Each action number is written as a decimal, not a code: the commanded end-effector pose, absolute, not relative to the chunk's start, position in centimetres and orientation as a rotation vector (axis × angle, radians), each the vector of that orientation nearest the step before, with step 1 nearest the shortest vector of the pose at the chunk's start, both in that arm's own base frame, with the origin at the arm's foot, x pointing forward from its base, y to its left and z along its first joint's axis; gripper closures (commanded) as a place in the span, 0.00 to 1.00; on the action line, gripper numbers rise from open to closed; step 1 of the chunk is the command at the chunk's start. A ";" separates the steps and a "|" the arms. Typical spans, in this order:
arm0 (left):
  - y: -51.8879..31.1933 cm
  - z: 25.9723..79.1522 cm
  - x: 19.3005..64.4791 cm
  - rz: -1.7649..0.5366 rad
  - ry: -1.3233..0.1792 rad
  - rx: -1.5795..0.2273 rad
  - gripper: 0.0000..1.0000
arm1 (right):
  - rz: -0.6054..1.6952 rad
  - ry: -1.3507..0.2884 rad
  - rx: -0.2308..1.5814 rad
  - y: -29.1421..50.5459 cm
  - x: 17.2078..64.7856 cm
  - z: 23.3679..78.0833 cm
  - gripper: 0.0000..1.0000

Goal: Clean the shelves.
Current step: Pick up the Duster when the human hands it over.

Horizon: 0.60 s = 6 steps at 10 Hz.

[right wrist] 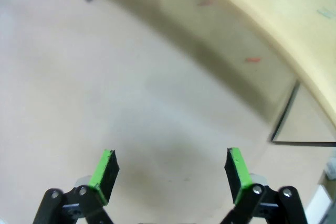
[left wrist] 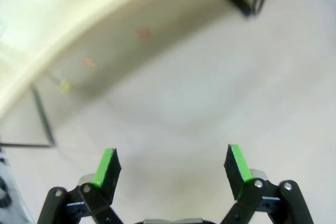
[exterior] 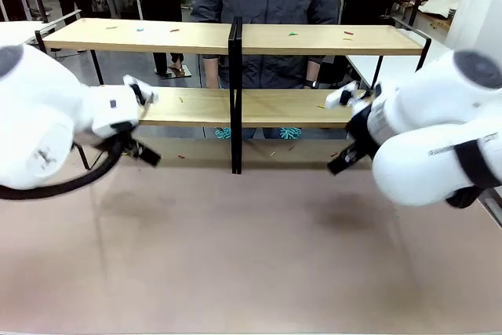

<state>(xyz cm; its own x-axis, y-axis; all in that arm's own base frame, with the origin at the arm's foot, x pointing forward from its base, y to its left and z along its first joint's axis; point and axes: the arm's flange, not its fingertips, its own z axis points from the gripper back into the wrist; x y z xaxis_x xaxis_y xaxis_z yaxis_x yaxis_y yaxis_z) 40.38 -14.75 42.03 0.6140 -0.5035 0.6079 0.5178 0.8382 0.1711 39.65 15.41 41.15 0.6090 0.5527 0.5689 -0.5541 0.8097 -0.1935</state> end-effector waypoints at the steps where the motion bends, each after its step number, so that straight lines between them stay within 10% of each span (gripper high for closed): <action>1: -10.6 50.9 28.2 -0.616 -0.981 -0.029 0.00 | 0.602 -0.872 -0.075 11.3 32.2 51.5 0.00; 6: -4.7 52.7 20.2 -0.631 -1.119 -0.107 0.00 | 0.625 -0.971 -0.099 10.3 27.4 56.4 0.00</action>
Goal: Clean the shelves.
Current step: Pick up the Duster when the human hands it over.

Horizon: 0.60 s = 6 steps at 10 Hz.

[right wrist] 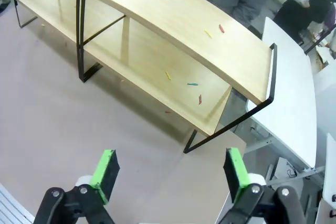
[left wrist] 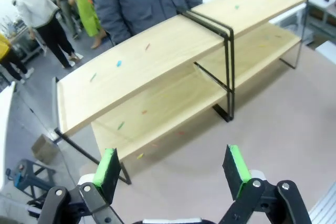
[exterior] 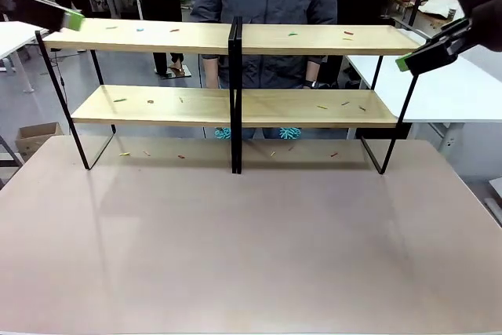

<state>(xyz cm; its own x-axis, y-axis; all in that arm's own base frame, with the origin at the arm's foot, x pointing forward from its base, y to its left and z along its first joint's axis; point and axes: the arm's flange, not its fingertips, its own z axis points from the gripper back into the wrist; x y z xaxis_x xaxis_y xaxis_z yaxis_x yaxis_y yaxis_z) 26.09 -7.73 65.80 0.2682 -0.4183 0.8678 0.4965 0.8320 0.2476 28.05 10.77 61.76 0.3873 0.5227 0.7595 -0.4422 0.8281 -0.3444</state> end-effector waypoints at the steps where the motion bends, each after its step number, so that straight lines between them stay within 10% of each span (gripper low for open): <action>1: -4.4 52.6 19.8 -0.664 -1.128 -0.161 0.00 | 0.607 -0.989 -0.089 10.2 27.5 56.8 0.00; 6: -5.5 51.9 19.8 -0.643 -1.072 -0.238 0.00 | 0.585 -1.015 -0.071 9.6 28.4 56.9 0.00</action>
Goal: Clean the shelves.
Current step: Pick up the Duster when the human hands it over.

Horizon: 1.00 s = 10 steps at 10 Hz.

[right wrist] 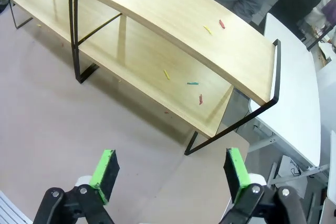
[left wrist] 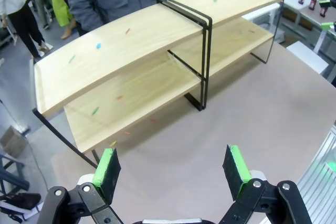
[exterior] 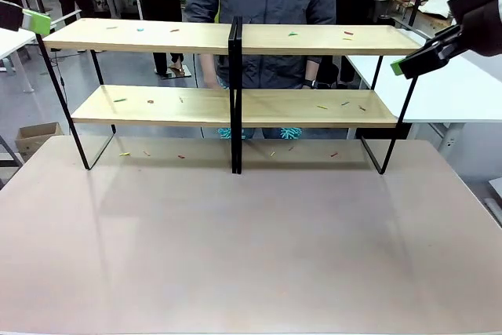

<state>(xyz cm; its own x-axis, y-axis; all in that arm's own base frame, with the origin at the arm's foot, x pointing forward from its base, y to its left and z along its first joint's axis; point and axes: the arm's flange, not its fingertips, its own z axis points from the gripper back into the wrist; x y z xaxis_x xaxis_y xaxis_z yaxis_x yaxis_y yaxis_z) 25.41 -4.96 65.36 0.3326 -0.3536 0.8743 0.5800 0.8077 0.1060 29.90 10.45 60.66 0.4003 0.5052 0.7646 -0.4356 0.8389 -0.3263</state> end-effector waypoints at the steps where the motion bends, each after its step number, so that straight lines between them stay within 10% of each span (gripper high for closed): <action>1: -5.8 51.7 19.9 -0.627 -1.059 -0.234 0.00 | 0.610 -1.010 -0.068 9.8 28.5 56.6 0.00; 10: -5.5 50.3 20.4 -0.458 -1.070 -0.248 0.00 | 0.689 -0.975 -0.053 11.0 29.3 55.6 0.00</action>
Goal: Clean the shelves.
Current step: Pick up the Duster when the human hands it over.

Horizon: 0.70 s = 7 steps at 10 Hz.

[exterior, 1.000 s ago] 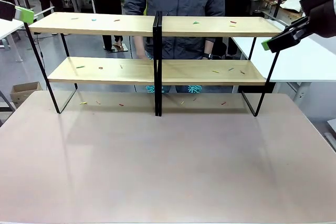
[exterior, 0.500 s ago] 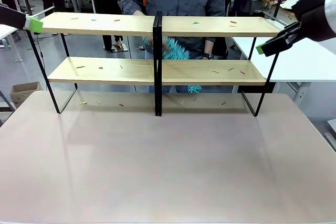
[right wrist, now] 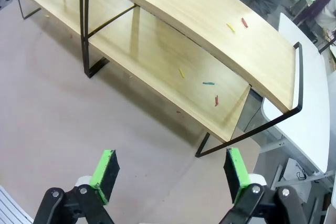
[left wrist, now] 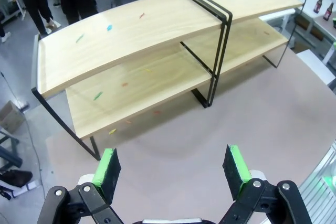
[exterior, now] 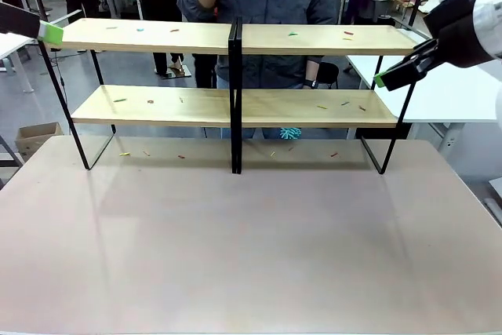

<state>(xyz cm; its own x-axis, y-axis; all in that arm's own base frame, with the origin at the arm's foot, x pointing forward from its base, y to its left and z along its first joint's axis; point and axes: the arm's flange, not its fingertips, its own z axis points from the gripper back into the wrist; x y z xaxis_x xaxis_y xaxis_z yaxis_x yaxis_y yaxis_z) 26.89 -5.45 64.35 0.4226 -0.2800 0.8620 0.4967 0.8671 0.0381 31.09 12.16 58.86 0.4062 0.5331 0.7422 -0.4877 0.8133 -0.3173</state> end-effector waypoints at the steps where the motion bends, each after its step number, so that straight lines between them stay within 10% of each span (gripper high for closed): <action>1: -5.5 50.3 20.4 -0.450 -1.075 -0.261 0.00 | 0.698 -0.967 -0.058 11.2 29.5 55.4 0.00; 7: -5.8 50.1 20.6 -0.480 -1.049 -0.237 0.00 | 0.684 -0.952 -0.083 11.7 29.9 54.9 0.00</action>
<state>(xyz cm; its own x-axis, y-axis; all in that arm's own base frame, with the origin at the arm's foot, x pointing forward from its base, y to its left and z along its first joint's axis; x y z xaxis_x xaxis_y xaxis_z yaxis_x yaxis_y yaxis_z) 27.65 -5.89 64.07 0.4270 -0.2552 0.8675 0.4830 0.8754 0.0198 31.64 12.83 57.82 0.4096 0.5664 0.7152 -0.5114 0.7918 -0.3341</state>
